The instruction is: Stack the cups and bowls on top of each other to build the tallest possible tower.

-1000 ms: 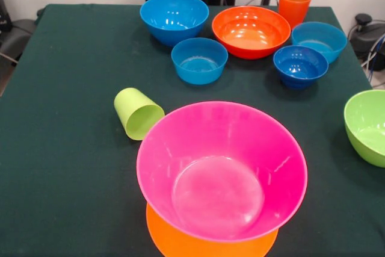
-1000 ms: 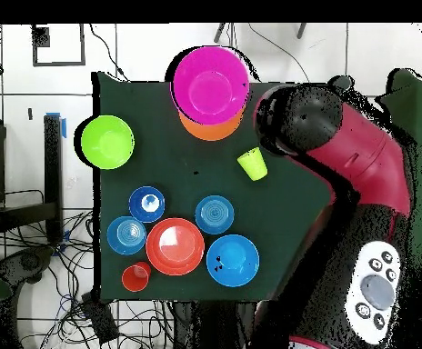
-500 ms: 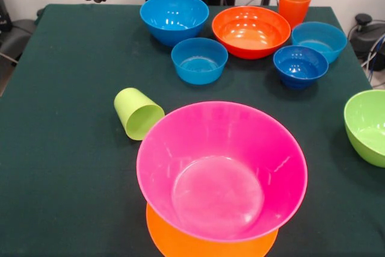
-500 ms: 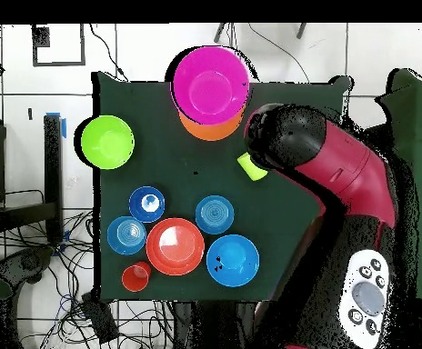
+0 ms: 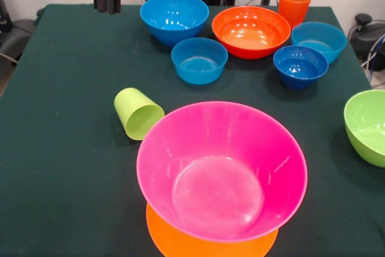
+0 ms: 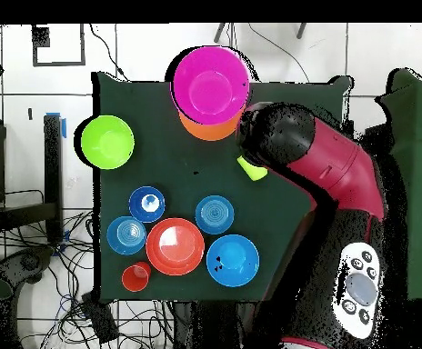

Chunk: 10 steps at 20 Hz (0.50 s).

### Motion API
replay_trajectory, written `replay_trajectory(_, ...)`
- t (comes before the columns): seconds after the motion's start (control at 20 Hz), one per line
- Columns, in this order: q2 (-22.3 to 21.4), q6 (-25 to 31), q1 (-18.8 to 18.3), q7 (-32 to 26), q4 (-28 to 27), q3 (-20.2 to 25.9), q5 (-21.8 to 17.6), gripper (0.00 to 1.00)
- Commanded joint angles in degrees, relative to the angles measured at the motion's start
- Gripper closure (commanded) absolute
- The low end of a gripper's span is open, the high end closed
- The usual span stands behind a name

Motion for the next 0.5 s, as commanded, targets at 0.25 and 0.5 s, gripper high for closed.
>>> replay_trajectory(0.25,4.1,-3.3,1.0,3.7,3.7,6.6,-5.3,1.0)
replay_trajectory(0.5,5.3,-1.8,1.8,4.1,1.1,5.9,-5.5,1.0)
